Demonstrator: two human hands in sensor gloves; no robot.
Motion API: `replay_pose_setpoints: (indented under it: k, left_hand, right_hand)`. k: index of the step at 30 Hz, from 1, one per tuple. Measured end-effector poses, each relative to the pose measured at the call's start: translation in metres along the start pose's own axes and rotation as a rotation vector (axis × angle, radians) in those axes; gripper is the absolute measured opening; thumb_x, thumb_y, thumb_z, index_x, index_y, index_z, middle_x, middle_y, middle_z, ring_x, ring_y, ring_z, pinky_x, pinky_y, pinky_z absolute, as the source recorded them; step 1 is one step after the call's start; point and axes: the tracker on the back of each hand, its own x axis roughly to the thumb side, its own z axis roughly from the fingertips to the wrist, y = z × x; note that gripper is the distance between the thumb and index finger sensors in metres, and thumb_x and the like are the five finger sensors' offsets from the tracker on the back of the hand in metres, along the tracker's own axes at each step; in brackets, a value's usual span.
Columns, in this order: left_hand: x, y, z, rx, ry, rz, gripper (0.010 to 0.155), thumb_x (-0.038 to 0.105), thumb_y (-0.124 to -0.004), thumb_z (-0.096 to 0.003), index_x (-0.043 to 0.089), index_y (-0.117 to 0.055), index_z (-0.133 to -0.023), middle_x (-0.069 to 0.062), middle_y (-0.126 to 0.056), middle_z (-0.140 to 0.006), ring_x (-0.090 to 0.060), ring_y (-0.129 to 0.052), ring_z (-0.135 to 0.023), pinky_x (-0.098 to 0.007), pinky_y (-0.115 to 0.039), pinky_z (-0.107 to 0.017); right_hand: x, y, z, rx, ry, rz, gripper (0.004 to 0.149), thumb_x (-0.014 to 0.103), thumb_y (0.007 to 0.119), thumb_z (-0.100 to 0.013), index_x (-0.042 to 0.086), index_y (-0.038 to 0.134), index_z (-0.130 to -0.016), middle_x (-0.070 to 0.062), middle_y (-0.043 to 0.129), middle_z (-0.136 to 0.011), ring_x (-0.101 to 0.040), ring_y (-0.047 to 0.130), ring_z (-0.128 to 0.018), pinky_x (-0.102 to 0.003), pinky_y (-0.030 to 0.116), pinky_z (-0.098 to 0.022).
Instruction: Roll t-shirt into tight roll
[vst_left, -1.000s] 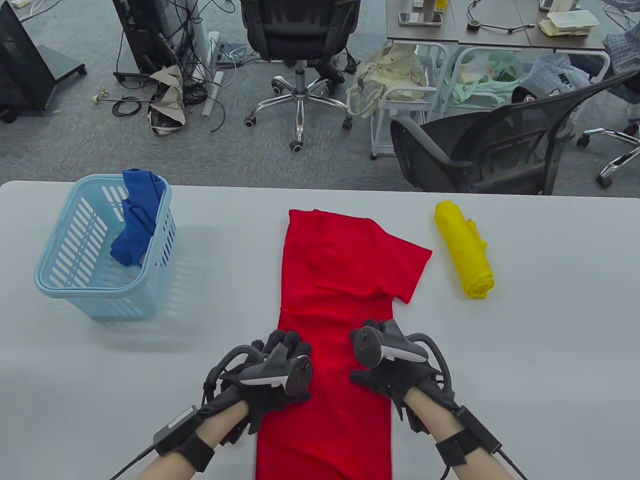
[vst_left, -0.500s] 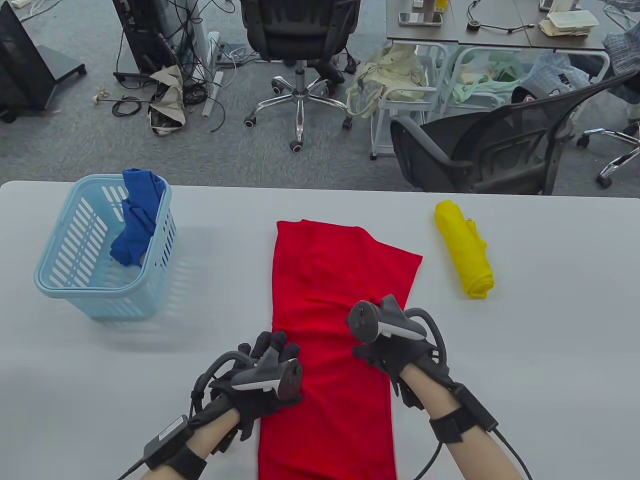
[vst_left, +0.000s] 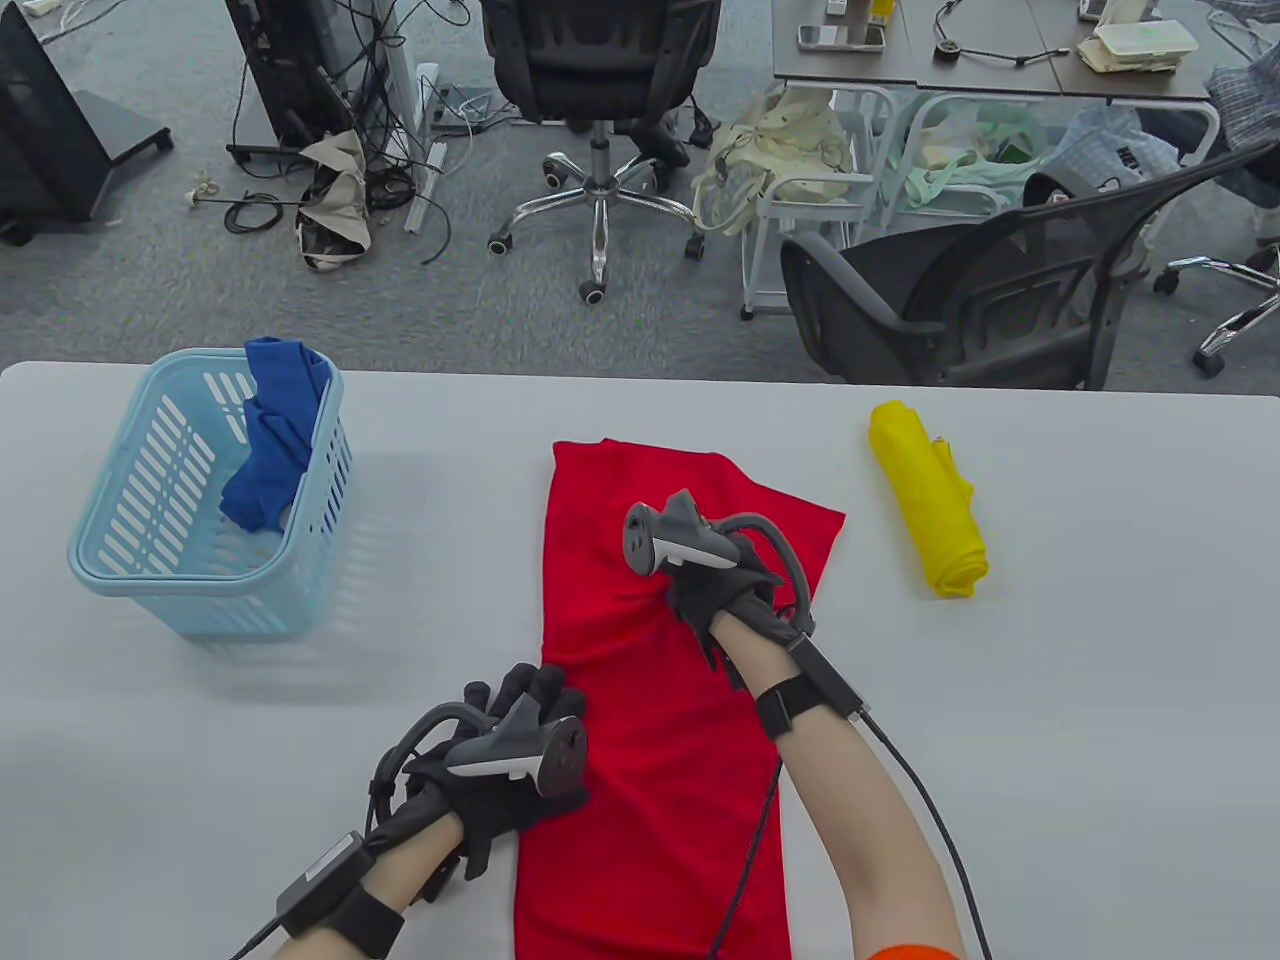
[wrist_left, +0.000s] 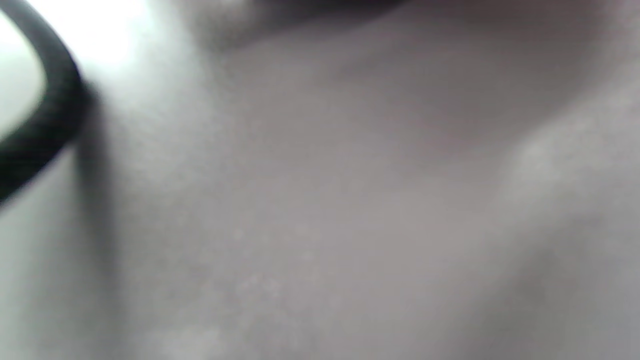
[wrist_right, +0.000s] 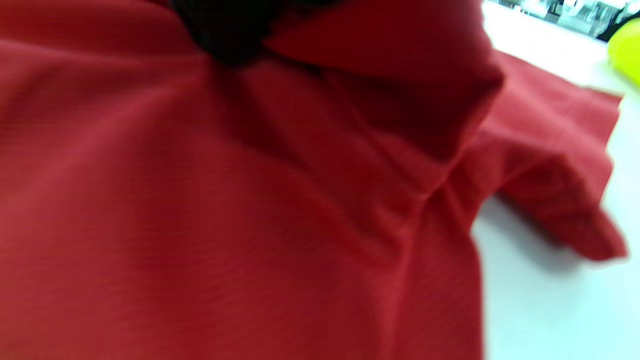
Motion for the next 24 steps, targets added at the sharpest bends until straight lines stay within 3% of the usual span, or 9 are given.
replay_pose_setpoints:
  k: [3,7,10,12,15,19,24]
  left_hand:
    - [0.000,0.000,0.000,-0.001,-0.001,0.001,0.087,0.068,-0.016,-0.0432,0.017,0.022,-0.102,-0.022,0.022,-0.109,-0.047,0.003,-0.108,-0.073,-0.021,-0.076]
    - [0.000,0.000,0.000,0.000,-0.002,0.003,0.086,0.068,-0.016,-0.0433,0.017,0.022,-0.102,-0.022,0.022,-0.109,-0.047,0.003,-0.108,-0.073,-0.021,-0.076]
    - [0.000,-0.001,0.000,-0.007,-0.005,0.004,0.086,0.068,-0.016,-0.0433,0.016,0.023,-0.101,-0.022,0.024,-0.107,-0.047,0.005,-0.107,-0.073,-0.020,-0.075]
    - [-0.001,-0.002,-0.001,-0.020,-0.012,0.008,0.086,0.067,-0.014,-0.0429,0.016,0.026,-0.099,-0.023,0.028,-0.104,-0.047,0.007,-0.106,-0.073,-0.018,-0.075]
    - [-0.002,-0.003,-0.001,-0.026,-0.016,0.011,0.086,0.068,-0.014,-0.0427,0.016,0.028,-0.097,-0.023,0.029,-0.103,-0.048,0.009,-0.105,-0.074,-0.016,-0.074]
    - [-0.002,-0.002,-0.001,-0.029,-0.015,0.009,0.086,0.068,-0.014,-0.0426,0.015,0.028,-0.097,-0.024,0.027,-0.104,-0.048,0.009,-0.105,-0.074,-0.016,-0.074]
    - [-0.002,-0.002,-0.001,-0.027,-0.013,0.010,0.086,0.068,-0.014,-0.0427,0.016,0.026,-0.099,-0.023,0.026,-0.105,-0.048,0.008,-0.105,-0.074,-0.017,-0.074]
  right_hand:
    - [-0.020,-0.009,0.000,-0.030,0.083,-0.025,0.040,0.035,0.066,-0.063,0.026,0.057,-0.102,-0.004,0.069,-0.100,-0.021,0.085,-0.078,-0.047,0.068,-0.064]
    - [-0.087,-0.013,0.003,-0.109,0.376,-0.263,0.041,0.035,0.061,-0.066,0.021,0.056,-0.104,-0.004,0.076,-0.094,-0.013,0.095,-0.061,-0.040,0.078,-0.054]
    - [-0.133,0.010,-0.001,0.012,0.542,-0.411,0.046,0.037,0.057,-0.067,0.017,0.052,-0.108,-0.005,0.077,-0.093,-0.016,0.096,-0.062,-0.041,0.078,-0.054]
    - [-0.152,0.027,0.002,0.094,0.644,-0.396,0.047,0.037,0.058,-0.067,0.017,0.052,-0.109,-0.006,0.076,-0.094,-0.018,0.095,-0.065,-0.043,0.077,-0.055]
    - [-0.155,0.036,0.007,0.112,0.634,-0.387,0.051,0.041,0.059,-0.065,0.017,0.053,-0.109,-0.008,0.076,-0.096,-0.019,0.095,-0.066,-0.044,0.076,-0.056]
    - [-0.143,0.033,0.012,0.097,0.596,-0.419,0.070,0.062,0.052,-0.060,0.014,0.052,-0.111,-0.013,0.073,-0.099,-0.024,0.094,-0.070,-0.046,0.075,-0.057]
    - [-0.122,0.040,-0.002,0.186,0.593,-0.346,0.089,0.066,0.063,-0.054,0.007,0.040,-0.115,-0.025,0.051,-0.111,-0.030,0.082,-0.081,-0.051,0.068,-0.062]
